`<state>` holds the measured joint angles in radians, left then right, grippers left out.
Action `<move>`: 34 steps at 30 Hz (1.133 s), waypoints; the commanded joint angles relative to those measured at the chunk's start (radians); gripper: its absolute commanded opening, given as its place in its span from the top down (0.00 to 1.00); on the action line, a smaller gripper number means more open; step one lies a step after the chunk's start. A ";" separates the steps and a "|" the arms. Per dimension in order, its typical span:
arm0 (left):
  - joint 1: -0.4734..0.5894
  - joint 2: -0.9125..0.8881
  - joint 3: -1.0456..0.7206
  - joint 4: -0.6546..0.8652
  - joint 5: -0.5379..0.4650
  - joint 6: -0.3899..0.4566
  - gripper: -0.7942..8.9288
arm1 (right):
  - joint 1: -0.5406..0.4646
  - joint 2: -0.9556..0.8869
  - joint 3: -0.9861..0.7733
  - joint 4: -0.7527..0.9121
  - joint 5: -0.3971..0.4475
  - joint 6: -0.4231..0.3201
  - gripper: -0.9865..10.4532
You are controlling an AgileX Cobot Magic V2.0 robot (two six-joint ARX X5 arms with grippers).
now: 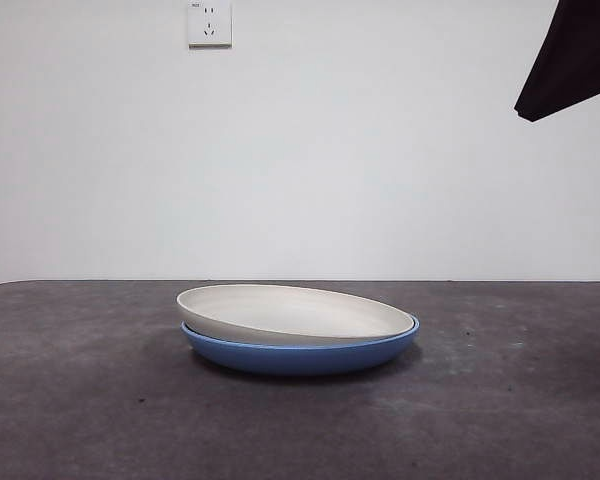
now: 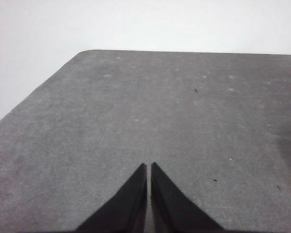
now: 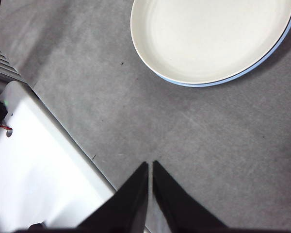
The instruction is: Pick up the white plate, put it on the blue plate, put it on desk
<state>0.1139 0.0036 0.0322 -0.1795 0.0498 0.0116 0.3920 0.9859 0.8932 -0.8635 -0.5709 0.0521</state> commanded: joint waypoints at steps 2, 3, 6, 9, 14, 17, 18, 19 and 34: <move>0.004 -0.001 -0.021 -0.008 -0.002 -0.005 0.90 | 0.006 0.006 0.018 0.006 -0.002 -0.012 0.91; 0.004 -0.001 -0.021 -0.008 -0.002 -0.005 0.90 | 0.005 0.006 0.018 0.006 -0.002 -0.012 0.91; 0.004 -0.001 -0.021 -0.008 -0.002 -0.005 0.90 | 0.005 0.006 0.018 0.006 -0.002 -0.012 0.91; 0.004 -0.001 -0.021 -0.008 -0.002 -0.005 0.90 | 0.005 0.006 0.018 0.006 -0.002 -0.012 0.91; 0.004 0.000 -0.021 -0.008 -0.002 -0.005 0.90 | 0.005 0.006 0.018 0.005 -0.002 -0.012 0.91; 0.004 -0.001 -0.021 -0.008 -0.002 -0.005 0.90 | 0.003 0.006 0.018 0.010 -0.001 -0.040 0.91; 0.004 -0.001 -0.021 -0.008 -0.002 -0.005 0.90 | -0.006 0.002 0.018 0.014 0.003 -0.068 0.91; 0.004 -0.001 -0.021 -0.008 -0.002 -0.005 0.90 | -0.019 -0.007 0.018 0.022 0.003 -0.105 0.91; 0.004 -0.001 -0.021 -0.008 -0.002 -0.005 0.90 | -0.381 -0.352 -0.123 0.523 0.071 -0.174 0.91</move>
<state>0.1139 0.0036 0.0322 -0.1795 0.0502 0.0093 0.0277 0.6529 0.7853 -0.3599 -0.5087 -0.1154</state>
